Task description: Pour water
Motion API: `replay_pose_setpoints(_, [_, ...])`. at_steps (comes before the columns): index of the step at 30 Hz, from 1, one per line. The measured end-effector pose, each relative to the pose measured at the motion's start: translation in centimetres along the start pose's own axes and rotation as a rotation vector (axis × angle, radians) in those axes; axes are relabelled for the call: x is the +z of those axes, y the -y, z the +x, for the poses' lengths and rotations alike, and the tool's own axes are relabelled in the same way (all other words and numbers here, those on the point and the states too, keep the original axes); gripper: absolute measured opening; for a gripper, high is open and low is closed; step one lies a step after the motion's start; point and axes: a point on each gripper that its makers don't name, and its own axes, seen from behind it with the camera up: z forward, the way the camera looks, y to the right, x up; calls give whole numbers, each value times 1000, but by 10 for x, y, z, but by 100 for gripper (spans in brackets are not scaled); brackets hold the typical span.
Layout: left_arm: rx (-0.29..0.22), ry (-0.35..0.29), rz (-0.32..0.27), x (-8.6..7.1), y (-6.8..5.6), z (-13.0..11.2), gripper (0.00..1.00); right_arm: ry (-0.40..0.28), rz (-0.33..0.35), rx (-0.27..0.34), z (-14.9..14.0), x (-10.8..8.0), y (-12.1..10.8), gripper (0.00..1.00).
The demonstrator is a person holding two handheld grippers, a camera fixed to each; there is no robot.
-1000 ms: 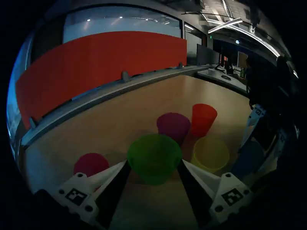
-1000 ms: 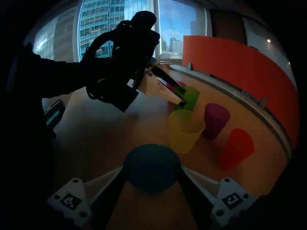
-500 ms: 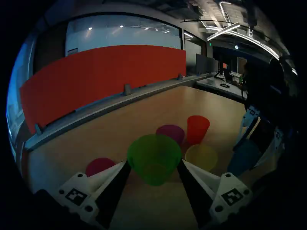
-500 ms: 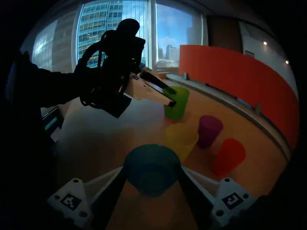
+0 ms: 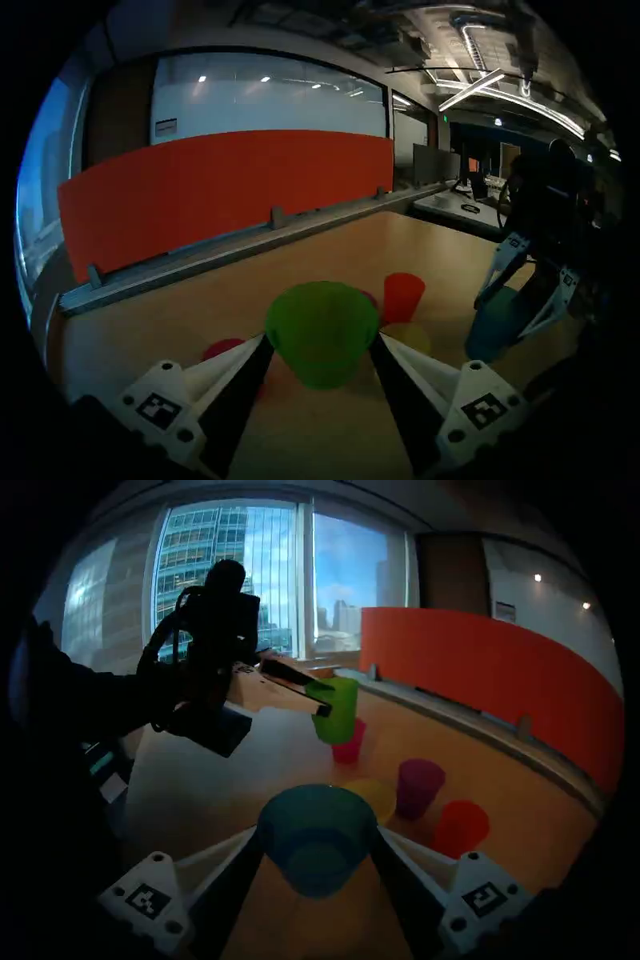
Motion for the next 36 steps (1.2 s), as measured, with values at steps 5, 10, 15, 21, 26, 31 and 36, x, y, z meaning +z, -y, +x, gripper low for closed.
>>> replay_pose_setpoints(5, [-5,-54,0,-19,-4,16,85,-42,-16,3,17,-5,0,91])
replay_pose_setpoints(10, [-10,-106,-9,-37,-12,31,85,-84,-26,15,33,-10,1,91])
replay_pose_setpoints(15, [-19,-143,-7,-53,-16,43,85,-118,-32,22,47,-14,2,91])
replay_pose_setpoints(21, [-18,-173,-4,-70,-21,54,85,-145,-38,11,59,-18,5,91])
replay_pose_setpoints(26, [-17,-192,-7,-81,-28,60,85,-172,-41,8,70,-22,7,91])
replay_pose_setpoints(31, [-10,-204,-9,-88,-33,64,85,-196,-47,7,80,-25,7,91])
replay_pose_setpoints(36, [-5,-213,-13,-95,-38,67,85,-219,-52,3,89,-28,7,91])
